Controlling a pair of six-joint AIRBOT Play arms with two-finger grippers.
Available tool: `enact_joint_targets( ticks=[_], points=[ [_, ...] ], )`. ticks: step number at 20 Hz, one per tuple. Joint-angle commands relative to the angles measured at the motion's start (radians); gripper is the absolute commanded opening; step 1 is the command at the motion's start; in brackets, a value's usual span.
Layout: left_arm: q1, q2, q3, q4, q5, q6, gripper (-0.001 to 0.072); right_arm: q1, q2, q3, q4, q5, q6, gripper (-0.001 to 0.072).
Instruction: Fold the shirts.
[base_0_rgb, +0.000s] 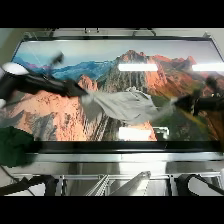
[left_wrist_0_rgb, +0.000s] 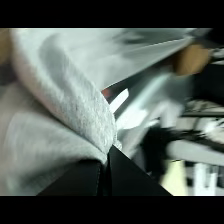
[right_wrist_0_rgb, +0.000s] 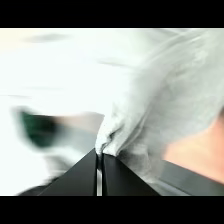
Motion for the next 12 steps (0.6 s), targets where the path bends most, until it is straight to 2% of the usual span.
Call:
enact_joint_targets(
  ticks=[1, 4, 7, 10, 12],
  points=[
    [0.120, 0.143, 0.154, -0.459, -0.188, 0.002, 0.0019, -0.009, 0.196, 0.126, 0.535, 0.066, -0.089, 0.0019],
    [0.259, 0.238, 0.253, -0.746, -0.189, -0.001, 0.0020, -0.061, 0.323, 0.263, 0.606, -0.141, -0.095, 0.0019],
    [0.447, 0.299, 0.270, -0.761, -0.141, -0.056, 0.0019, -0.114, 0.413, 0.303, 0.594, -0.322, -0.080, 0.0019],
    [0.616, 0.321, 0.143, -0.717, -0.088, -0.150, 0.0019, -0.127, 0.402, 0.303, 0.446, -0.304, 0.053, 0.0019],
    [0.661, 0.321, 0.006, -0.718, -0.101, -0.179, 0.0019, -0.128, 0.382, 0.303, 0.413, -0.235, 0.061, 0.0019]
  ],
)
